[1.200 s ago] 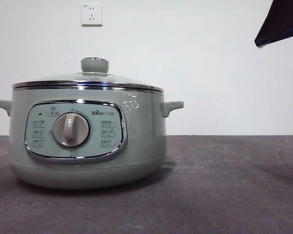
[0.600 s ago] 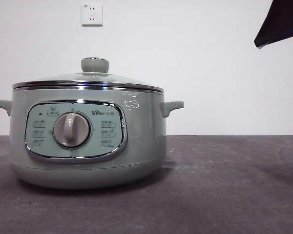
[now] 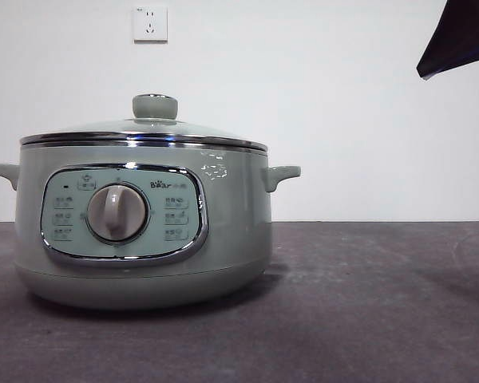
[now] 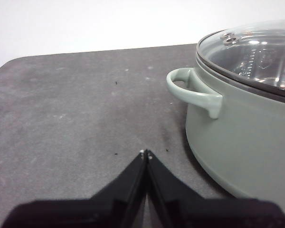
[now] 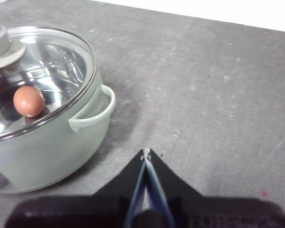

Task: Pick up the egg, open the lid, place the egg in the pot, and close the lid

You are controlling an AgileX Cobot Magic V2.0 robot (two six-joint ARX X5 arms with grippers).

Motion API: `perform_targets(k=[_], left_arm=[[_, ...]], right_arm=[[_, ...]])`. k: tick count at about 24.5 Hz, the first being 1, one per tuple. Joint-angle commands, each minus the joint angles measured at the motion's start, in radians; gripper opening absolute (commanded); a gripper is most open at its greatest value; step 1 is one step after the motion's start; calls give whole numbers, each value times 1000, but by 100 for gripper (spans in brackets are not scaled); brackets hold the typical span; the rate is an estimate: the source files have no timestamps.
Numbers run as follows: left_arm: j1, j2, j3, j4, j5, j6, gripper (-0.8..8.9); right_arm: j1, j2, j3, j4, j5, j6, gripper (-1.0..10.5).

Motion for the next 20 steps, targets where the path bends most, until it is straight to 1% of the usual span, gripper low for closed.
perform_targets(k=[1, 2, 3, 4, 5, 6, 8, 9, 11, 13, 17, 20], left_arm=[[4, -3, -14, 2, 2, 8, -3], [4, -3, -14, 2, 1, 8, -3], [4, -3, -14, 2, 2, 8, -3], [4, -3, -14, 3, 2, 8, -3], [4, -3, -14, 2, 1, 8, -3], [4, -3, -14, 3, 0, 8, -3], [4, -3, -14, 3, 1, 8, -3], [4, -3, -14, 3, 0, 8, -3], [4, -3, -14, 3, 1, 8, -3], [4, -3, -14, 3, 0, 8, -3], [4, -3, -14, 3, 0, 8, -3], [4, -3, -14, 3, 0, 8, -3]], right_arm=[[0, -1, -8, -8, 6, -19, 2], [0, -3, -14, -10, -5, -67, 1], [-16, -29, -24, -13, 2, -87, 2], [-55, -62, -40, -10, -6, -110, 1], [-104, -95, -66, 7, -52, -113, 1], [-169, -143, -106, 41, -133, -111, 2], [-330, -291, -217, 108, -320, -107, 1], [-387, -357, -265, 139, -348, -107, 1], [-475, -481, -362, 194, -343, -108, 2], [-526, -575, -443, 208, -344, -106, 2], [-537, -647, -539, 208, -344, -106, 1], [-537, -677, -583, 206, -344, -74, 1]])
